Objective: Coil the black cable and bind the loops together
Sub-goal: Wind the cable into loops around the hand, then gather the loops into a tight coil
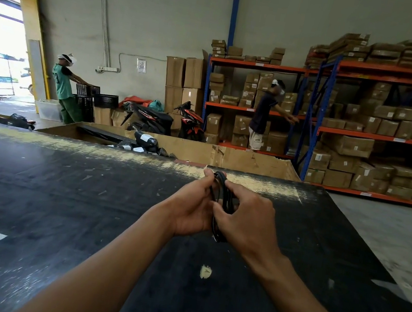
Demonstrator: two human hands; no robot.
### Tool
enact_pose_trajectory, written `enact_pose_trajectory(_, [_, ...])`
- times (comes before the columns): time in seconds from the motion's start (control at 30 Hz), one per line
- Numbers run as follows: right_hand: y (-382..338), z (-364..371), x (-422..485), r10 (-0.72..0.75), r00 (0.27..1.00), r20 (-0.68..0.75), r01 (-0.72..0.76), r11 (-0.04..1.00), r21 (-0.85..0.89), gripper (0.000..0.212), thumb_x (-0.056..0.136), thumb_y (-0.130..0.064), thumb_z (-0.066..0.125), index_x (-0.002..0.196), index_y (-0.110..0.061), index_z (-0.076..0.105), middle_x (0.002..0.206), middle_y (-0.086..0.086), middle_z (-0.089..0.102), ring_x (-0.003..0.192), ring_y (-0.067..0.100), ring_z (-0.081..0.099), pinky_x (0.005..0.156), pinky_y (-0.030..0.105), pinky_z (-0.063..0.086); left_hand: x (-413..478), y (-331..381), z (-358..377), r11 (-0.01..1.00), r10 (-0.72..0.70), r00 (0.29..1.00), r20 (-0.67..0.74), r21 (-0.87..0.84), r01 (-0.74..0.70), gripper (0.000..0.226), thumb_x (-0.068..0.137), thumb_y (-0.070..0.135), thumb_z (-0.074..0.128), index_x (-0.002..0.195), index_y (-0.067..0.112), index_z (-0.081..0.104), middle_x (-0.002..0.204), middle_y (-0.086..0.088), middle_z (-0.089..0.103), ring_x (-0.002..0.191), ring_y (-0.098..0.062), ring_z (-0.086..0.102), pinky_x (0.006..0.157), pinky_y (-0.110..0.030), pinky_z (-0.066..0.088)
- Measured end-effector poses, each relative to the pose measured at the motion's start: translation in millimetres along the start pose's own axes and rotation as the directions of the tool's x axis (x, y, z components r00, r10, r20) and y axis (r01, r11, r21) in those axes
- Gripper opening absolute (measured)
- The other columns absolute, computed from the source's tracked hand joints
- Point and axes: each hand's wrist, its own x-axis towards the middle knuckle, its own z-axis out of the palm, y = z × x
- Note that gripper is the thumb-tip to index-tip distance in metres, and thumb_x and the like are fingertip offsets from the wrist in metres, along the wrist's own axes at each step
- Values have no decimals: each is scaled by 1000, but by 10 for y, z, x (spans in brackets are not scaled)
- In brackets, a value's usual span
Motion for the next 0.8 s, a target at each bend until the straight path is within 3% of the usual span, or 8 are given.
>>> enact_pose_trajectory(0.2, [37, 9, 6, 28, 999, -25, -29, 999, -29, 36, 78, -23, 71, 112, -13, 66, 98, 7, 75, 88, 27, 70, 80, 44, 56, -47, 19, 96, 1000, -19, 1000, 1, 5, 19, 71, 95, 64, 22, 98, 21, 79, 104, -9, 76, 95, -25, 72, 80, -43, 56])
enact_pose_trajectory(0.37, [64, 1, 1, 7, 999, -44, -10, 997, -72, 28, 83, -18, 65, 110, -14, 65, 93, 6, 74, 84, 26, 69, 76, 44, 56, -95, 33, 153, 999, -16, 1000, -5, 34, 16, 68, 97, 62, 24, 127, 11, 58, 120, -17, 64, 110, -35, 60, 102, -55, 40])
enact_pose_trajectory(0.53, [81, -22, -5, -12, 997, -72, 5, 995, -102, 23, 84, -18, 64, 106, -14, 67, 89, 6, 74, 79, 26, 70, 73, 43, 58, -149, 62, 207, 1000, -22, 999, -34, 3, 22, 59, 99, 55, 30, 114, 9, 63, 97, -16, 73, 87, -32, 70, 80, -48, 50])
enact_pose_trajectory(0.67, [89, -37, 2, -13, 996, -92, 2, 994, -110, 17, 83, -14, 65, 99, -13, 70, 84, 7, 74, 74, 24, 68, 70, 43, 57, -194, 85, 244, 997, -44, 998, -40, 54, 46, 56, 99, 51, 32, 114, 5, 61, 95, -16, 73, 82, -32, 70, 73, -44, 56])
enact_pose_trajectory(0.8, [132, -108, -28, 50, 992, -114, -53, 998, -26, 13, 79, -11, 66, 91, -12, 73, 79, 5, 75, 70, 22, 68, 69, 44, 57, -281, 159, 175, 980, -92, 995, -28, 176, 95, 66, 99, 52, 32, 130, -2, 54, 124, -30, 63, 111, -45, 62, 93, -47, 53])
